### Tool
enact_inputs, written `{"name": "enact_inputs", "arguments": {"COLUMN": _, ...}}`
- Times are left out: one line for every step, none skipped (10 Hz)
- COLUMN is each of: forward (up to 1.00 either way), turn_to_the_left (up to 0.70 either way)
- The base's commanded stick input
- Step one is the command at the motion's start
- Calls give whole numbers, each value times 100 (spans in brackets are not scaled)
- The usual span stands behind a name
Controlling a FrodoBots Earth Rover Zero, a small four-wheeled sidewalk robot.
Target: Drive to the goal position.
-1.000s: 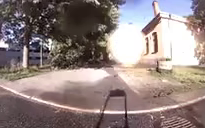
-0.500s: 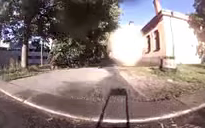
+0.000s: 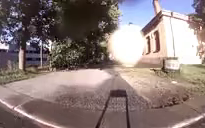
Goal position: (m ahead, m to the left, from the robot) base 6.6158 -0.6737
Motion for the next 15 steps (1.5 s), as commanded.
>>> {"name": "enact_inputs", "arguments": {"forward": 50, "turn_to_the_left": 0}}
{"name": "enact_inputs", "arguments": {"forward": 50, "turn_to_the_left": 0}}
{"name": "enact_inputs", "arguments": {"forward": 50, "turn_to_the_left": 0}}
{"name": "enact_inputs", "arguments": {"forward": 50, "turn_to_the_left": 0}}
{"name": "enact_inputs", "arguments": {"forward": 50, "turn_to_the_left": 0}}
{"name": "enact_inputs", "arguments": {"forward": 50, "turn_to_the_left": 0}}
{"name": "enact_inputs", "arguments": {"forward": 50, "turn_to_the_left": 0}}
{"name": "enact_inputs", "arguments": {"forward": 50, "turn_to_the_left": 0}}
{"name": "enact_inputs", "arguments": {"forward": 50, "turn_to_the_left": 0}}
{"name": "enact_inputs", "arguments": {"forward": 50, "turn_to_the_left": 0}}
{"name": "enact_inputs", "arguments": {"forward": 50, "turn_to_the_left": 0}}
{"name": "enact_inputs", "arguments": {"forward": 50, "turn_to_the_left": 0}}
{"name": "enact_inputs", "arguments": {"forward": 50, "turn_to_the_left": 0}}
{"name": "enact_inputs", "arguments": {"forward": 50, "turn_to_the_left": 0}}
{"name": "enact_inputs", "arguments": {"forward": 50, "turn_to_the_left": 0}}
